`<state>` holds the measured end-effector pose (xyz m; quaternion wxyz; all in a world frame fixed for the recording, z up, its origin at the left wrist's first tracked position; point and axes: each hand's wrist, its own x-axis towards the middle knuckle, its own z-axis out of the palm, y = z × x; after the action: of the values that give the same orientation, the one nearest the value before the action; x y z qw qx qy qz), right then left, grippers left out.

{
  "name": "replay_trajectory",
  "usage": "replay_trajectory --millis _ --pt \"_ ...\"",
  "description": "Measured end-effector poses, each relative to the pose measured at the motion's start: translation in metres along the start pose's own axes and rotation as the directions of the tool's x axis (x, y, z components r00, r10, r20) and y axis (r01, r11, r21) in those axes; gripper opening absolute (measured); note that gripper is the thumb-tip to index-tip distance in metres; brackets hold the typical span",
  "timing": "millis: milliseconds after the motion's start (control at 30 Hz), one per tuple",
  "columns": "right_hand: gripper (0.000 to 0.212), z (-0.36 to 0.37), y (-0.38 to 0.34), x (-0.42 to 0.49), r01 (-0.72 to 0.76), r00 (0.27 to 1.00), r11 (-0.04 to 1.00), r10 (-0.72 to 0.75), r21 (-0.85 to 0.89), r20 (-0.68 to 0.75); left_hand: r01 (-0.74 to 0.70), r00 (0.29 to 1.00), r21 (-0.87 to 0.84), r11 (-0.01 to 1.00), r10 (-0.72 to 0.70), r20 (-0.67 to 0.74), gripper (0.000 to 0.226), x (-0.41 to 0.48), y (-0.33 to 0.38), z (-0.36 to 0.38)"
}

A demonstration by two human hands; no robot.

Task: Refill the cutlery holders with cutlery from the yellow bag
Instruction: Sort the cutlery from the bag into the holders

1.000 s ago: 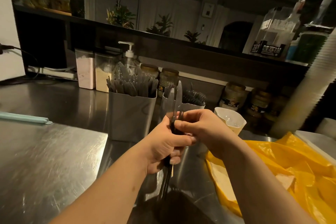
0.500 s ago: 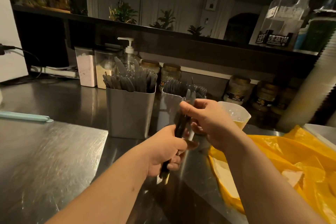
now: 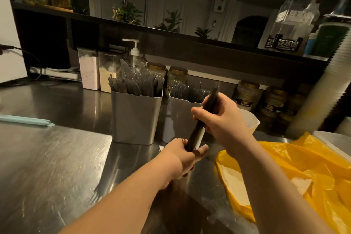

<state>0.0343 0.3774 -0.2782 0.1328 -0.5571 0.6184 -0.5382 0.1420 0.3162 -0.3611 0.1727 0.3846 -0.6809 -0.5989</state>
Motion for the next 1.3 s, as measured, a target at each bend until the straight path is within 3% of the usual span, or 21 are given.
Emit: replay_trajectory --millis 167,267,500,700,800,867,933,1067,1300 --pt "0.014 0.007 0.000 0.001 0.007 1.000 1.000 -0.007 0.025 -0.001 -0.023 0.995 0.017 1.000 0.025 -0.095 0.035 0.003 0.001 0.001" --pt "0.014 0.013 0.001 0.001 -0.010 0.998 0.998 0.014 -0.066 0.054 -0.033 0.994 0.042 0.999 0.038 -0.107 0.043 -0.001 0.003 0.000" --pt "0.011 0.019 -0.005 0.007 -0.057 0.998 0.996 0.058 -0.069 0.021 -0.092 0.966 0.100 0.991 0.113 -0.234 0.030 -0.002 0.009 -0.008" --pt "0.009 0.034 -0.022 0.010 -0.199 0.975 0.980 0.196 0.016 0.109 -0.234 0.883 0.088 0.968 0.250 -0.397 0.024 -0.008 0.007 -0.022" --pt "0.006 0.039 -0.038 0.020 -0.131 0.980 0.988 0.141 -0.083 0.138 -0.303 0.797 0.143 0.942 0.333 -0.504 0.029 -0.010 0.004 -0.025" --pt "0.004 0.033 -0.054 0.032 -0.060 0.990 0.997 0.065 -0.037 0.123 -0.310 0.743 0.153 0.938 0.340 -0.576 0.033 -0.009 0.005 -0.027" --pt "0.008 0.024 -0.071 0.049 0.024 0.999 0.999 -0.025 0.031 0.021 -0.307 0.720 0.130 0.943 0.319 -0.616 0.039 -0.007 0.004 -0.030" --pt "0.007 0.024 -0.087 0.084 0.155 0.974 0.987 -0.158 -0.032 -0.162 -0.255 0.717 0.201 0.946 0.324 -0.617 0.040 -0.005 0.003 -0.032" --pt "0.004 0.062 -0.061 0.094 0.037 0.999 0.997 -0.037 -0.075 0.008 -0.281 0.759 0.174 0.944 0.329 -0.562 0.033 -0.010 0.003 -0.029"
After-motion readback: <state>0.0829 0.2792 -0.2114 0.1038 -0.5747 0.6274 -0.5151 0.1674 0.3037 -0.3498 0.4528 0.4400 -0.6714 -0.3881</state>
